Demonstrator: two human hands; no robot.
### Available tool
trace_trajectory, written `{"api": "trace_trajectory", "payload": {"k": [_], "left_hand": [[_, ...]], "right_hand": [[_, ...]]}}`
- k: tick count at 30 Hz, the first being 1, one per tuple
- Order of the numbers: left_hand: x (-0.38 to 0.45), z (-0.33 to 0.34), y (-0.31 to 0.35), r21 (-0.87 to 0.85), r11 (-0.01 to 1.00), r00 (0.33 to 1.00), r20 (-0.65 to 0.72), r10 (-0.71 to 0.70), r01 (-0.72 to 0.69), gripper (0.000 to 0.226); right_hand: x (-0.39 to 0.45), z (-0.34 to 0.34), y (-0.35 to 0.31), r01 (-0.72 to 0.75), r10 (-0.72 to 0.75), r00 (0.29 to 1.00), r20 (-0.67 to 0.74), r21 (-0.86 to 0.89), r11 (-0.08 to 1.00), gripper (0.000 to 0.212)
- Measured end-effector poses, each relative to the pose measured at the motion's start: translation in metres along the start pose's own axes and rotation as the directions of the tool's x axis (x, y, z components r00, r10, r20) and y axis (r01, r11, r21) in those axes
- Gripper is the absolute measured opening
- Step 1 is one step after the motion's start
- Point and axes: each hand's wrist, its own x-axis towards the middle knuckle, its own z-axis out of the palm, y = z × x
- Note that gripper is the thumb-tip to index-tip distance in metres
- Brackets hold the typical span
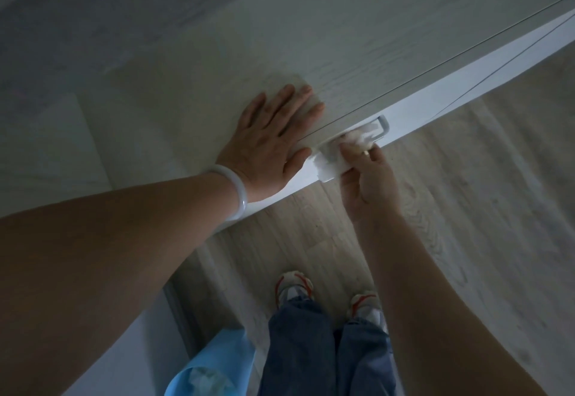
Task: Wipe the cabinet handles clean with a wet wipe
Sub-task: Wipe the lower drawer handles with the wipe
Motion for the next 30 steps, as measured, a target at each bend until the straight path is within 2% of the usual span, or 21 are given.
{"api": "trace_trajectory", "payload": {"k": [4, 9, 14, 16, 19, 21, 23, 25, 27, 30], "left_hand": [[0.0, 0.001, -0.001, 0.018, 1.0, 1.0, 0.005, -0.01, 0.01, 0.063], [0.0, 0.001, -0.001, 0.008, 1.0, 1.0, -0.01, 0.001, -0.001, 0.062], [0.0, 0.002, -0.001, 0.008, 1.0, 1.0, -0.013, -0.004, 0.004, 0.063], [0.0, 0.001, -0.002, 0.009, 1.0, 1.0, -0.017, -0.002, 0.002, 0.063], [0.0, 0.001, -0.001, 0.009, 1.0, 1.0, -0.011, 0.003, -0.003, 0.062], [0.0, 0.001, -0.001, 0.01, 1.0, 1.0, -0.013, 0.002, -0.002, 0.061], [-0.001, 0.002, -0.002, 0.011, 1.0, 1.0, -0.016, 0.0, 0.0, 0.061], [-0.001, 0.003, -0.002, 0.012, 1.0, 1.0, -0.022, -0.002, 0.002, 0.061], [0.0, 0.003, -0.001, 0.009, 1.0, 1.0, -0.023, 0.001, -0.001, 0.061], [0.0, 0.005, -0.002, 0.01, 1.0, 1.0, -0.024, -0.001, 0.002, 0.061]], "right_hand": [[-0.011, 0.003, 0.013, -0.032, 0.031, 0.999, -0.01, -0.056, 0.998, 0.055], [0.011, -0.005, -0.018, 0.071, -0.07, 0.997, -0.032, 0.033, 0.997, 0.043], [-0.012, 0.003, 0.017, -0.033, 0.033, 0.999, 0.003, -0.102, 0.994, 0.033], [-0.008, 0.001, 0.003, -0.009, 0.003, 0.999, -0.052, -0.118, 0.993, 0.037], [0.004, -0.001, -0.027, 0.083, -0.089, 0.985, -0.147, -0.051, 0.995, 0.041], [0.003, 0.001, -0.031, 0.1, -0.107, 0.964, -0.243, -0.043, 0.994, 0.029], [-0.003, 0.007, -0.03, 0.157, -0.211, 0.908, -0.361, -0.173, 0.972, 0.01], [-0.004, 0.01, -0.031, 0.244, -0.392, 0.814, -0.428, -0.36, 0.901, 0.001], [-0.005, 0.012, -0.032, 0.318, -0.528, 0.777, -0.343, -0.51, 0.799, 0.005], [-0.005, 0.006, -0.025, 0.344, -0.561, 0.82, -0.112, -0.687, 0.64, 0.024]]}}
